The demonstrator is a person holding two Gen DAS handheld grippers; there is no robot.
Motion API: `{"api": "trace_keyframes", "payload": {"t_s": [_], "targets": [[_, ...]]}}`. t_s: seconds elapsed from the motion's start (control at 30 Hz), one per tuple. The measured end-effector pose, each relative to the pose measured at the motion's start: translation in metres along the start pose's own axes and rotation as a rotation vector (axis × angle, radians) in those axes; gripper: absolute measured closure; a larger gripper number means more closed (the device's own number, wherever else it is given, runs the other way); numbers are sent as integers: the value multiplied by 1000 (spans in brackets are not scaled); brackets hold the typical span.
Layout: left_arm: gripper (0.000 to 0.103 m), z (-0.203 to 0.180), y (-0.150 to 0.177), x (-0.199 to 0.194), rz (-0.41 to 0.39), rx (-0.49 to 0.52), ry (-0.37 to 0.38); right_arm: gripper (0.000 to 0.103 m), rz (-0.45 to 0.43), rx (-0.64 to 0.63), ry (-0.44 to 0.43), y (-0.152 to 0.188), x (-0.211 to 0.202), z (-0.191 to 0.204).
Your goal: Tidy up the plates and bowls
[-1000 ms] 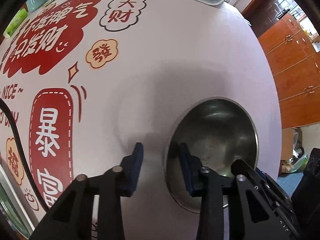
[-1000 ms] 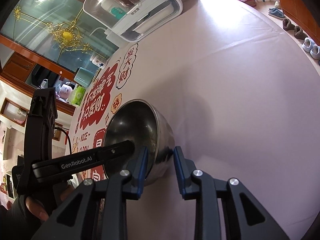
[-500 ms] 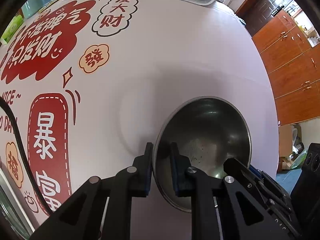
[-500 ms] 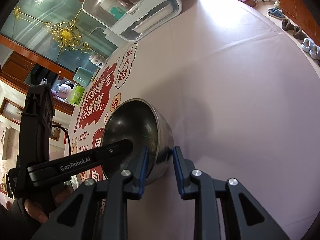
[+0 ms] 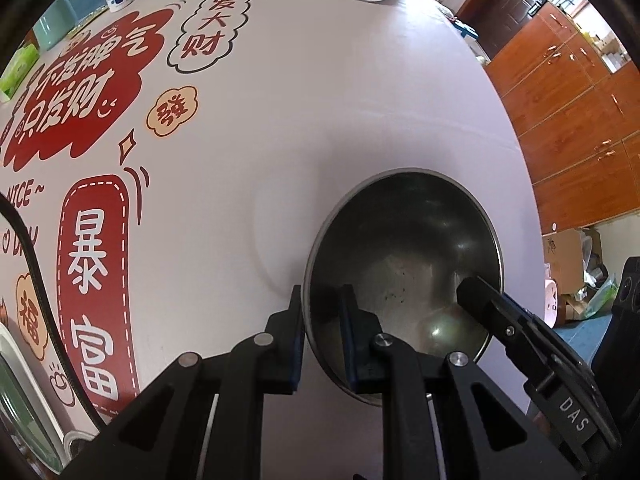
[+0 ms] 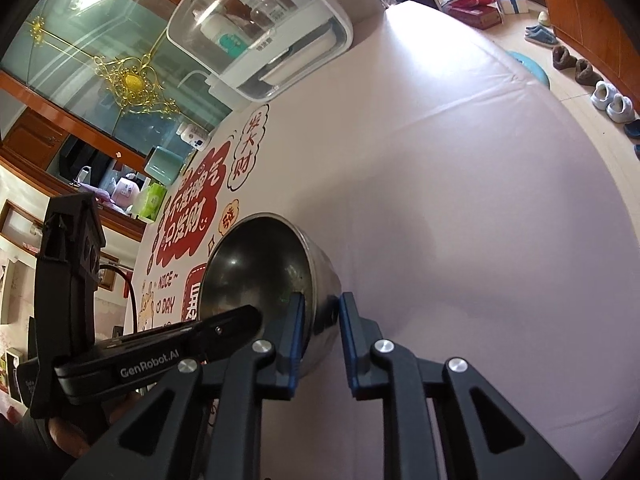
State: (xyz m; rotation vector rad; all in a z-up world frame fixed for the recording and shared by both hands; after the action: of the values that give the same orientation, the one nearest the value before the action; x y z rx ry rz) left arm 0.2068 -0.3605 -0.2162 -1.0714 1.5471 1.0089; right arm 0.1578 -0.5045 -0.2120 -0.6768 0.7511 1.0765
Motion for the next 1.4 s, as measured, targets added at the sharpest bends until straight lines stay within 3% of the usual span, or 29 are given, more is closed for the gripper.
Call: {"api": "trace_keyframes", "payload": {"t_s": [0.57,0.97,1.4], "targets": [[89,10,67,-50,-77,24,-28,88,-35,-128,19,42,-36,45],[89,46,125,-81,-150,-64,-28,88,6,-293,33,75,-39,98],[89,100,191,-97,-192,-164,-45,88,91,-432,13,127,-16,147]]}}
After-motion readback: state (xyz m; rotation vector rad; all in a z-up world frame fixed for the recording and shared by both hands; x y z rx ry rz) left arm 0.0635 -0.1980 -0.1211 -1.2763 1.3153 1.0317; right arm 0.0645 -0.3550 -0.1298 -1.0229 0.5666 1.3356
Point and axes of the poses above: each gripper's, at about its wrist camera, not at the fingertips, and x roughly the way its jaws point, z to its left, y to its underside, the point moved 4 cm from there along x, roughly the way its jaws point, and after that the axes turned 15 degrees about z, right-handed, at the moved point
